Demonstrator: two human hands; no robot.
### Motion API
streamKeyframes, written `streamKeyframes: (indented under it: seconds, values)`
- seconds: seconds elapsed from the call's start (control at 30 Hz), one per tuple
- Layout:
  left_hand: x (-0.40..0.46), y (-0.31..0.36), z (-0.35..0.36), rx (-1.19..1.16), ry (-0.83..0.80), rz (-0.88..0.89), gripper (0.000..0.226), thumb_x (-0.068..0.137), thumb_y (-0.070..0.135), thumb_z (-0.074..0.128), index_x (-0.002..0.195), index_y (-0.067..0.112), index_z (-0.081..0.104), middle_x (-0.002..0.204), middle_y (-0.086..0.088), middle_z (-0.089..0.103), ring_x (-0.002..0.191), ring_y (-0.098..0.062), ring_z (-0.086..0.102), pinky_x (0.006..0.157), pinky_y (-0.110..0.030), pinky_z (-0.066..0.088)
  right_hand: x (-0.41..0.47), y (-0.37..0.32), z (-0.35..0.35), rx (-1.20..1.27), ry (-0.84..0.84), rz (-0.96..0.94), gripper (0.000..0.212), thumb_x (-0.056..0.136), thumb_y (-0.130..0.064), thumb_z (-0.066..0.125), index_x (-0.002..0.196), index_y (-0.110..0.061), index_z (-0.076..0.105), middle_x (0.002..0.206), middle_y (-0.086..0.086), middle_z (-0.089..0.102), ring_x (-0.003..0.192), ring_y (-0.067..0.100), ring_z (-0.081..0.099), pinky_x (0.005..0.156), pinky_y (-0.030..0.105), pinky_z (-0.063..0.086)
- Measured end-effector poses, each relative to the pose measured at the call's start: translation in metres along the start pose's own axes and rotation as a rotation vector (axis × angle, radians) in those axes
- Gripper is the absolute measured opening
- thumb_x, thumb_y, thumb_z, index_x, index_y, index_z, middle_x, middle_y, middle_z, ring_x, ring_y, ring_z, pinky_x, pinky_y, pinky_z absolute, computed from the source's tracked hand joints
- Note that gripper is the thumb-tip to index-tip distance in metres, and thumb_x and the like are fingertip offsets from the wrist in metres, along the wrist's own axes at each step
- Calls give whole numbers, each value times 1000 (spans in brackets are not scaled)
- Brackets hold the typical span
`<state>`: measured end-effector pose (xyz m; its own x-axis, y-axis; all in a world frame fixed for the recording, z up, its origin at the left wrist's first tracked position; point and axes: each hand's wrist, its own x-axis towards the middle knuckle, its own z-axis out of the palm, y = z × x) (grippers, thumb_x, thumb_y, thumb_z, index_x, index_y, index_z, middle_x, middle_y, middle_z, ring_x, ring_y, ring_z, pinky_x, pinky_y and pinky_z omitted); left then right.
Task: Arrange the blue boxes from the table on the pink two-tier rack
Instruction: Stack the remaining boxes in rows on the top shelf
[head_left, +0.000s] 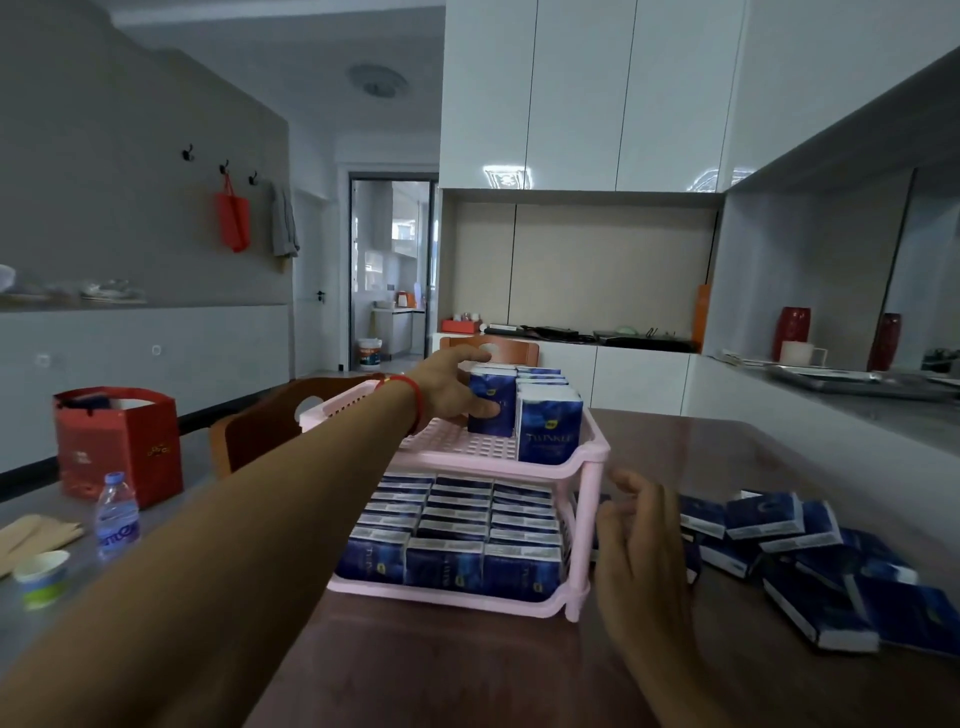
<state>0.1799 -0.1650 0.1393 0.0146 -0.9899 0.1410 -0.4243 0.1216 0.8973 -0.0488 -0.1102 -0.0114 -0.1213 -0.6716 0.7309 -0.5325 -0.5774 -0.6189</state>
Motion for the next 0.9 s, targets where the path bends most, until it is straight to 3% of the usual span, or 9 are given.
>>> streamKeyframes:
  seconds: [0.07, 0.23, 0.67, 0.8, 0.9]
  values:
    - [1, -3, 0, -1, -1, -8, 77, 78, -9, 76, 143, 18, 43, 123, -8, 62, 116, -31, 62, 97, -51, 55, 0, 1, 1, 8, -1, -2, 35, 99, -38, 33, 124, -22, 51, 114, -6, 48, 97, 5, 54, 73, 19, 46]
    - [-1, -7, -2, 89, -14, -18, 78, 76, -2, 81, 141, 15, 43, 131, -9, 62, 118, -28, 61, 100, -45, 53, 1, 1, 3, 37, 13, -5, 38, 96, -41, 31, 123, -23, 51, 111, -7, 49, 96, 7, 57, 76, 37, 57]
    - [4, -12, -1, 271, 47, 32, 74, 74, 10, 85, 137, 16, 45, 124, -9, 65, 113, -29, 64, 101, -52, 52, 0, 2, 1, 39, -16, 19, 41, 93, -49, 27, 120, -27, 49, 111, -6, 50, 97, 13, 60, 77, 42, 58]
    - [-7, -5, -1, 233, 14, -9, 82, 76, 4, 82, 144, 15, 38, 129, -11, 62, 116, -29, 61, 102, -47, 52, 0, 0, -2, 57, -29, 52, 40, 93, -42, 29, 121, -23, 51, 113, -5, 50, 100, 11, 56, 82, 32, 52]
    - [-22, 4, -3, 170, -21, -35, 81, 79, -7, 75, 146, 13, 34, 128, -12, 59, 118, -30, 59, 90, -37, 56, 1, 0, -6, 56, -24, 47, 37, 96, -39, 31, 121, -21, 52, 113, -6, 51, 99, 9, 54, 80, 23, 45]
